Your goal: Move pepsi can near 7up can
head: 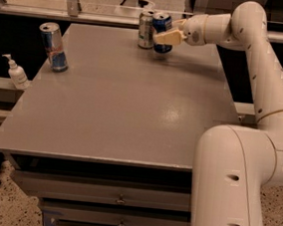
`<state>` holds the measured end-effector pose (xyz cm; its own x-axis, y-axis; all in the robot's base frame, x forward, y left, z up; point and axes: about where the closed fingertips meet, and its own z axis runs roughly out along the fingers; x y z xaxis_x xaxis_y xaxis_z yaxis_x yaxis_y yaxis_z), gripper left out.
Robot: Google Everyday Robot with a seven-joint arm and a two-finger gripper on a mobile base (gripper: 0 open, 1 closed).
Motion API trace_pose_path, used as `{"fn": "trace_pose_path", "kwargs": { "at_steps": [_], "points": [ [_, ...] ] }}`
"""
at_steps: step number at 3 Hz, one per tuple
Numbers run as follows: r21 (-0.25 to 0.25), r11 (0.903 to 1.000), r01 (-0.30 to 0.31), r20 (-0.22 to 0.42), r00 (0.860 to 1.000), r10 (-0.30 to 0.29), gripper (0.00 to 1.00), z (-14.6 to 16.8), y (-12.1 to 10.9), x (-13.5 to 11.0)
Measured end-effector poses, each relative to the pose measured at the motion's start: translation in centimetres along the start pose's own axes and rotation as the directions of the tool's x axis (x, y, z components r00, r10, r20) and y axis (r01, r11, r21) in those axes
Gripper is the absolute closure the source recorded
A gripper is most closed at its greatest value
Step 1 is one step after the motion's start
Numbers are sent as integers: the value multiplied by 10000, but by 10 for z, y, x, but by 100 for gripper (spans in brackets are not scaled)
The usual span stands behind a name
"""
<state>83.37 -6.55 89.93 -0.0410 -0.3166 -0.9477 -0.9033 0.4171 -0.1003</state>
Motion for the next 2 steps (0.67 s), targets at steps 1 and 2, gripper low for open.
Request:
{"fn": "trace_pose_path", "kwargs": {
  "at_steps": [1, 2],
  "points": [
    [150, 9991, -407, 78, 9991, 406, 36, 0, -4, 4],
    [201, 9979, -621, 200, 9979, 617, 13, 2, -6, 8]
  ]
}}
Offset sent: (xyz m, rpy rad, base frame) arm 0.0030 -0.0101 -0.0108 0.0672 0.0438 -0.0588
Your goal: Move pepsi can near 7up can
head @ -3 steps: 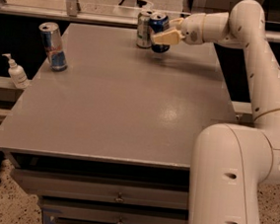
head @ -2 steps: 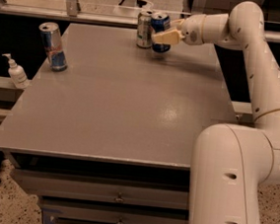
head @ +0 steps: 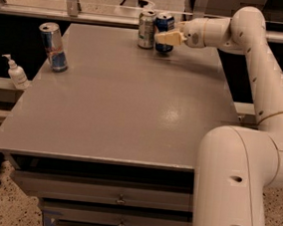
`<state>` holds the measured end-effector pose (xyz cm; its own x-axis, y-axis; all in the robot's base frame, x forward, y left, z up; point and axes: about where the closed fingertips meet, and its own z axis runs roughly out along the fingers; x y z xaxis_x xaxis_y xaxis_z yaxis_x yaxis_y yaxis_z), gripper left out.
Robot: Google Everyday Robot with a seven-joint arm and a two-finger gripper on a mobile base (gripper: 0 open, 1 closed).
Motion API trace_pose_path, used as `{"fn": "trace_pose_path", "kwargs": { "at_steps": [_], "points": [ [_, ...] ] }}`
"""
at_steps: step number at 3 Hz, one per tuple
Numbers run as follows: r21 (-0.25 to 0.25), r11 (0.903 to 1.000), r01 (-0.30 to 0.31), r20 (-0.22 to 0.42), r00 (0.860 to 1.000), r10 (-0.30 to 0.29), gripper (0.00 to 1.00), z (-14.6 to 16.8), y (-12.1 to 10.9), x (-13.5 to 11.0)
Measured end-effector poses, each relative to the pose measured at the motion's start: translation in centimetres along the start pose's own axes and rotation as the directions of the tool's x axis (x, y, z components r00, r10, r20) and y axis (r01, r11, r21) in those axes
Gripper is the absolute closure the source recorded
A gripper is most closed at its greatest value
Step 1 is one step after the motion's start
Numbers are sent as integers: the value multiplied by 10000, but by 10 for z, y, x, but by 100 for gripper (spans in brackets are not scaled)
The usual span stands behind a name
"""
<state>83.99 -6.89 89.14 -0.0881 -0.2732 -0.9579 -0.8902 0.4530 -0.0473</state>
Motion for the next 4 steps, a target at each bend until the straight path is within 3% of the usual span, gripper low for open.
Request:
{"fn": "trace_pose_path", "kwargs": {
  "at_steps": [1, 2, 3, 4],
  "points": [
    [72, 10000, -66, 127, 9999, 65, 0, 2, -1, 3],
    [119, 9999, -106, 240, 9997, 103, 0, 2, -1, 6],
    [349, 9994, 14, 435, 9991, -29, 0, -16, -4, 5],
    [924, 9949, 405, 806, 9956, -480, 0, -59, -11, -3]
  ]
}}
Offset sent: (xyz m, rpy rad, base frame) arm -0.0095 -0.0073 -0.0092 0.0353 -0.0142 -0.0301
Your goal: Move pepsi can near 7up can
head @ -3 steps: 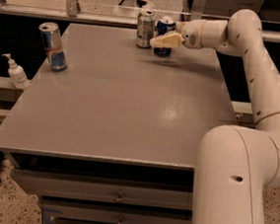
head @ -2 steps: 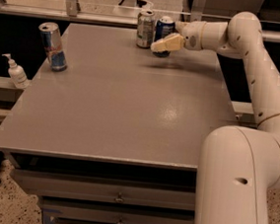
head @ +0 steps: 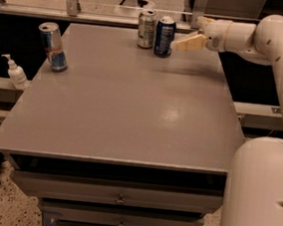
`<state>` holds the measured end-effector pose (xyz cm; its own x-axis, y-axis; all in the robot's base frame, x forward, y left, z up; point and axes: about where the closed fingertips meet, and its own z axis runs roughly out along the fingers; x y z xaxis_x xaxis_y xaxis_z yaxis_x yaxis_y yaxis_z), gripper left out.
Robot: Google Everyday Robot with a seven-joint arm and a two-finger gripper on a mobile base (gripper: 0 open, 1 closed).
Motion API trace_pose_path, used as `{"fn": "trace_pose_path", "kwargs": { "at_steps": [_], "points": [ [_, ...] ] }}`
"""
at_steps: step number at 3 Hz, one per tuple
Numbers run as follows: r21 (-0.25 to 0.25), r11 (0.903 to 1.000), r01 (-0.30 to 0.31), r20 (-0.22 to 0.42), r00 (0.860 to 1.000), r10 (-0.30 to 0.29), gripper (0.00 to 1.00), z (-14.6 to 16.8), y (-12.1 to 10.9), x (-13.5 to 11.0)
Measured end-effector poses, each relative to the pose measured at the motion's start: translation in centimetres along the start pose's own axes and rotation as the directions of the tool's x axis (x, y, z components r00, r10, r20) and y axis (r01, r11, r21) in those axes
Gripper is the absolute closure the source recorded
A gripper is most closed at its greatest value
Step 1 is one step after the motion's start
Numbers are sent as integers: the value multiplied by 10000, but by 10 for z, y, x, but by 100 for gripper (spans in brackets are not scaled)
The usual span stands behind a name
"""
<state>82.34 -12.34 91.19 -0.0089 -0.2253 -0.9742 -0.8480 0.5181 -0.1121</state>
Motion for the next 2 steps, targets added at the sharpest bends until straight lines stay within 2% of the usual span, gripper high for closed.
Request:
{"fn": "trace_pose_path", "kwargs": {
  "at_steps": [1, 2],
  "points": [
    [608, 9960, 655, 417, 9968, -681, 0, -58, -10, -15],
    [759, 9940, 786, 430, 9957, -820, 0, -71, -13, -14]
  ]
}}
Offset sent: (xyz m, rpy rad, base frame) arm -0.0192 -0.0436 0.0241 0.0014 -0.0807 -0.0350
